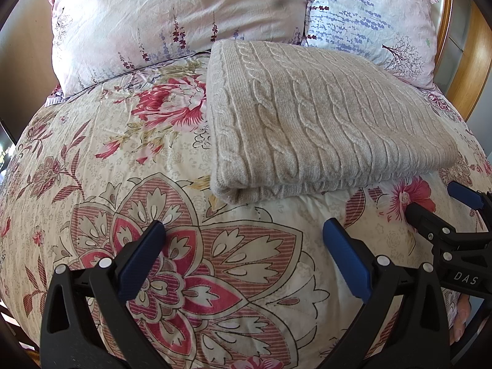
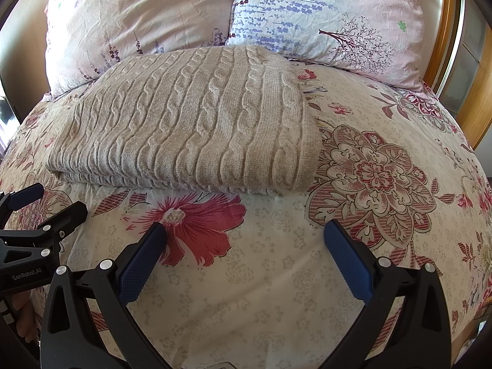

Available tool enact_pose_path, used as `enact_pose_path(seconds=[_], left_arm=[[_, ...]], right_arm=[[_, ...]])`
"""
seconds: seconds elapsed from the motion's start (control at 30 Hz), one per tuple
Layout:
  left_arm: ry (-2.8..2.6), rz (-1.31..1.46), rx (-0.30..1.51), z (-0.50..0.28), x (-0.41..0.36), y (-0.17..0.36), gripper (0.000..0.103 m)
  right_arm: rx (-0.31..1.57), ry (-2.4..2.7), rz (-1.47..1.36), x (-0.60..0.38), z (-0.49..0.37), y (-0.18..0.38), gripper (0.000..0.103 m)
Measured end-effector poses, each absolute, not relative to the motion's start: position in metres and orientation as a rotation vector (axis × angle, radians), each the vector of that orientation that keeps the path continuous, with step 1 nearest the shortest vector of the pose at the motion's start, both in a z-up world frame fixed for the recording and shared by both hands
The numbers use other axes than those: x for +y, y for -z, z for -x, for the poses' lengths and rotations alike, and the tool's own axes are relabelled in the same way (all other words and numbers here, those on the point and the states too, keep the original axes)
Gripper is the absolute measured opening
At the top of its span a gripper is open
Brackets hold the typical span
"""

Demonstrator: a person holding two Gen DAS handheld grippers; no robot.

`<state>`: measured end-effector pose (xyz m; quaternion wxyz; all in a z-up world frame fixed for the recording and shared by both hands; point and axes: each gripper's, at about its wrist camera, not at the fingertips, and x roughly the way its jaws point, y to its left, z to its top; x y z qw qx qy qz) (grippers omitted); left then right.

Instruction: Fold small clothes

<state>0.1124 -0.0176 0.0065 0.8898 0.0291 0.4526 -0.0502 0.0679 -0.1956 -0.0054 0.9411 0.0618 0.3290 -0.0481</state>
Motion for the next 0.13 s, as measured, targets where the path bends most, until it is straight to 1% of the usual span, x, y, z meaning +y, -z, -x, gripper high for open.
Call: enact_pose_path(seconds=[0.13], left_arm=[[0.104, -0.06, 0.94, -0.1124, -0.0177, -0.0064, 0.101]], right_arm=[[0.671, 0.098, -0.126, -0.1956, -0.0679, 0.0054, 0.102]])
